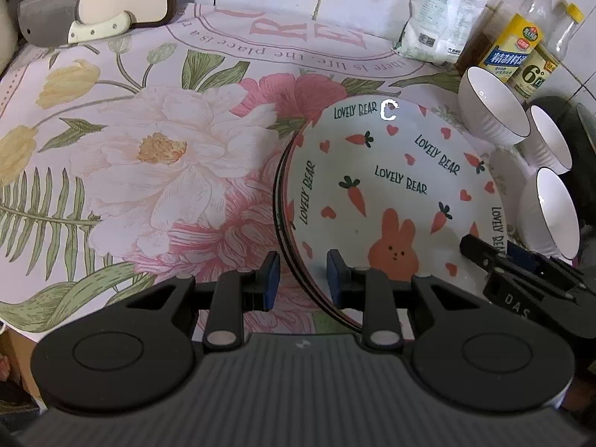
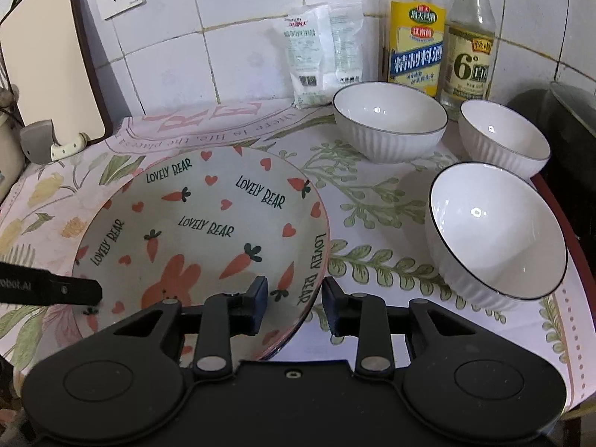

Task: Organize plates and bowls
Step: 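Lower the bunny plate onto the blue plate and open both grippers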

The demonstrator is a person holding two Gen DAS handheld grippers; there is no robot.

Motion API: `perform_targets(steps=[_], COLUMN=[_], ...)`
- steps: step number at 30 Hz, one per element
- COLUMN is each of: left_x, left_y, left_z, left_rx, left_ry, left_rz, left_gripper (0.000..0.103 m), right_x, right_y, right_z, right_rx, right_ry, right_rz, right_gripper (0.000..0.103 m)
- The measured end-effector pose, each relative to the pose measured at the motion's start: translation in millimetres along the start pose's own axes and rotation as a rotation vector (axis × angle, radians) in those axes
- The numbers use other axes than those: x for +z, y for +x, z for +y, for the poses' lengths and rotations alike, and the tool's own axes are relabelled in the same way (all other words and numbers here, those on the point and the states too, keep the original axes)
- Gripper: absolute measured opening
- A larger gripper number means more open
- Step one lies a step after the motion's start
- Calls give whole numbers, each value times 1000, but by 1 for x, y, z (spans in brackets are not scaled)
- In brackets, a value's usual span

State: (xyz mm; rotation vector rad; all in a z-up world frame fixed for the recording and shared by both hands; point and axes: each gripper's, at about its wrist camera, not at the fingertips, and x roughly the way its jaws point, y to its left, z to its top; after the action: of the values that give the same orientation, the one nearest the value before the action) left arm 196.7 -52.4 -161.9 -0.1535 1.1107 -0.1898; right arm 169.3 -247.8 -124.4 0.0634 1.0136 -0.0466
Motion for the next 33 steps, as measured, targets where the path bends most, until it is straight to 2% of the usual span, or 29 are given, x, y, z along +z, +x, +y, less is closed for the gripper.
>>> perform_targets(steps=[5, 11, 15, 20, 24, 26, 33], left_x=[-4, -15, -22, -30, -39, -44, -63], left_y=[-13, -44, -74, -110, -134, -143, -165], left_z=[-2, -14, -20, -32, -43, -48, -74], left_rx=[9, 24, 6, -2, 3, 6, -4], left_ry=[23, 123, 140, 169, 211, 230, 306], left_rz=[-4, -11, -36, -80, -104, -110, -128], left_gripper=[25, 25, 29, 40, 43, 48, 51], right_x=[-1, -2, -1, 1, -3, -7, -25], right_y=[-7, -41, -74, -117, -148, -162, -194], right_z=[-4, -3, -9, -16, -19, -22, -32], right_rx=[20, 92, 129, 181, 190, 194, 179], right_ry=[9, -32, -45, -80, -126, -145, -209], right_rz=[5, -6, -52, -128, -182, -207, -268], right_gripper=[38, 38, 38, 38, 40, 45, 51])
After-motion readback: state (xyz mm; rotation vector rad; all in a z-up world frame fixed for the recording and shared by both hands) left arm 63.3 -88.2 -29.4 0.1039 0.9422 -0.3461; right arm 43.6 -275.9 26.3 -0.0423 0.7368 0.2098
